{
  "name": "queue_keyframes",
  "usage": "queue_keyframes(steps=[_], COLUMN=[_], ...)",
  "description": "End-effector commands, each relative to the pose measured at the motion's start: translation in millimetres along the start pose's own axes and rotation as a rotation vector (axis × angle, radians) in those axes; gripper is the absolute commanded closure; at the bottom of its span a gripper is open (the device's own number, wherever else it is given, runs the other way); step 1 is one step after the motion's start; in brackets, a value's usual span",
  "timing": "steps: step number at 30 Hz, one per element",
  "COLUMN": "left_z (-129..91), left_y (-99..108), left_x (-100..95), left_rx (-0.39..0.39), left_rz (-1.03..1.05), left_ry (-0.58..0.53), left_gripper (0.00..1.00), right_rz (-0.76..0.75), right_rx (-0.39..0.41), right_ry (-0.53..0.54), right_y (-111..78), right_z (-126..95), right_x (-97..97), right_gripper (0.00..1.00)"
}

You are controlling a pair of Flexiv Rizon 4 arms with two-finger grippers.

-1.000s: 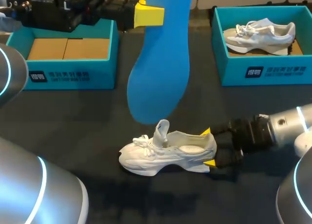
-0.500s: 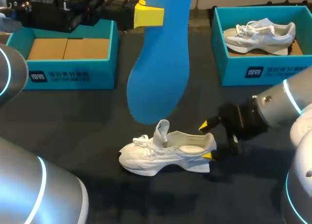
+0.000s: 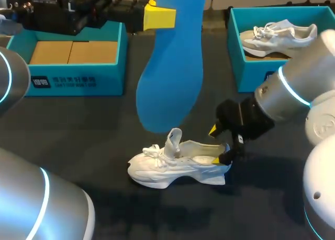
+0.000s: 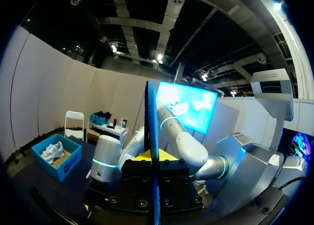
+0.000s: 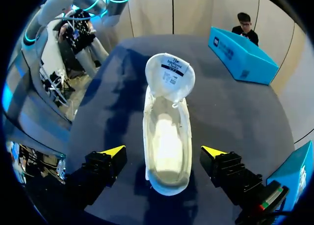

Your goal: Take the shoe out of the shoebox, open the shoe tongue, remove and reinsert the insole, then place the shoe into the shoebox

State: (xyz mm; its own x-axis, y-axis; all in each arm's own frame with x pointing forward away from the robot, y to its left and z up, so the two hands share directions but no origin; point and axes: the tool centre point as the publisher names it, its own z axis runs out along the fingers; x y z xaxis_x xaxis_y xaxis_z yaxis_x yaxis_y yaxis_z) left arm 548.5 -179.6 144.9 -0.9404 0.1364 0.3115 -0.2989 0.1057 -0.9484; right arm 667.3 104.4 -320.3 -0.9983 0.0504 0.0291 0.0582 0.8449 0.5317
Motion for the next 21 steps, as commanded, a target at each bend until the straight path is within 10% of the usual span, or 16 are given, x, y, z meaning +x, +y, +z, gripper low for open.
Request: queue_keyframes(steps=[1, 21], left_z=[1.2, 1.2], left_y=[-0.9, -0.9], left_x=[-1.0, -1.0], left_rx=[-0.003, -0.003], left_rz=[0.000, 0.000], left_ry=[0.001, 0.001], left_gripper=[1.00, 1.00], right_rz=[0.002, 0.019], right_rx=[0.328, 0.497], right_ry=[-0.005, -0.036], right_y=[5.1, -4.6], right_z=[2.7, -0.9], right_x=[-2.9, 1.2], right_gripper=[0.00, 0.00])
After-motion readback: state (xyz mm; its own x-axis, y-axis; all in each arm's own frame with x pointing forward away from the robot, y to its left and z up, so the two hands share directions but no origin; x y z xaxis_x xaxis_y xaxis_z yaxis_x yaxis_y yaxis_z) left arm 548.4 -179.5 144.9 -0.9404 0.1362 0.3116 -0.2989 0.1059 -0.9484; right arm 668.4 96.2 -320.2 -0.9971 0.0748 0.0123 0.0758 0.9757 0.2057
